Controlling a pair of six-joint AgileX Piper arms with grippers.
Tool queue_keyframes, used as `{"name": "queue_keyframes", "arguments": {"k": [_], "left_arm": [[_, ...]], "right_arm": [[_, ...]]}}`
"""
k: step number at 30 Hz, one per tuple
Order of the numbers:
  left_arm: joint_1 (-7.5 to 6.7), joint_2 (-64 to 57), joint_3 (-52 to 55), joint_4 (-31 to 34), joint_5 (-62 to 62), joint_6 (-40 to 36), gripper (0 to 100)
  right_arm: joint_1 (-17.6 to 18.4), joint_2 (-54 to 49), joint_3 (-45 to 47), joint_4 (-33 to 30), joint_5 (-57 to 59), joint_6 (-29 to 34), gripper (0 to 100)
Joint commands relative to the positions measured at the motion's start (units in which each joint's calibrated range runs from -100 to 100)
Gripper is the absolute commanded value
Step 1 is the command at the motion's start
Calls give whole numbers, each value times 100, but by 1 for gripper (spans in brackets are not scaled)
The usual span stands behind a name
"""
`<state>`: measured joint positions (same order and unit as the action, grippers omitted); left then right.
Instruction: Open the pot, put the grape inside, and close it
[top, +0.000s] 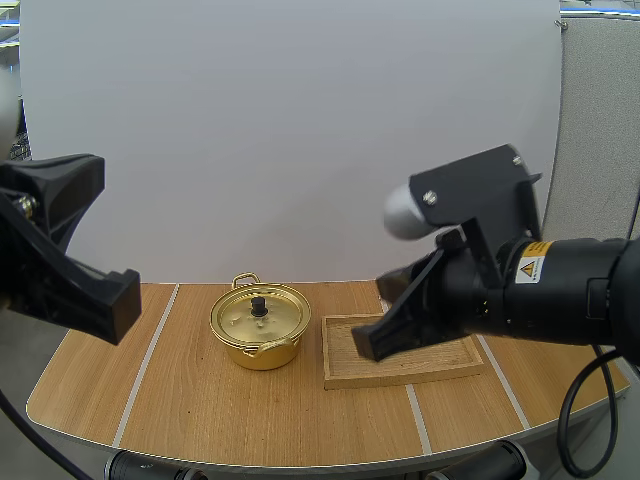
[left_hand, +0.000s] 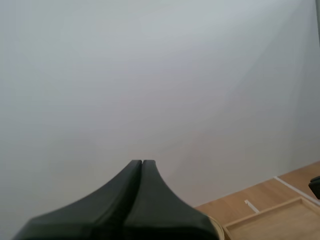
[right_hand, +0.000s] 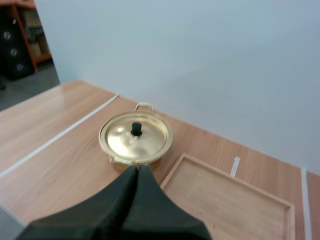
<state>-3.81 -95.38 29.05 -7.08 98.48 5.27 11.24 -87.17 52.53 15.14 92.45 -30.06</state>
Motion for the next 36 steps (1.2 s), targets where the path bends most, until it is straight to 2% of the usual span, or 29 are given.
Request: {"name": "queue_keyframes", "arguments": {"k": [1,4,10,17,22,26,31,36], "left_arm": [[-5,-462,1063,135,-2320,-893,0],[-5,-462,1348,135,-2566,-1182,0],[-5,-462,1825,177,-2744,-1203,0],[-5,-462,2835,291,-4198,-1203,0],[-5,-462,3951,468,-5586,-1203,0],[66,-462,4587,468,-5826,-1203,0],[219,-462,5250,468,-6913,-1203,0],[245,-462,5965,468,-7712,-1189,0]], "right_arm": [[-534,-619,6,71,-1750,187,0],[-764,-836,6,43,-2356,261,0],[-1066,-1283,100,30,-3322,273,0],[-1080,-1283,1181,-180,-4486,250,0],[-1080,-1283,2243,-593,-5985,250,0],[-1080,-1283,2782,-619,-6047,250,0],[-1080,-1283,3280,-619,-5986,250,0],[-1080,-1283,3843,-582,-6242,250,0]]}}
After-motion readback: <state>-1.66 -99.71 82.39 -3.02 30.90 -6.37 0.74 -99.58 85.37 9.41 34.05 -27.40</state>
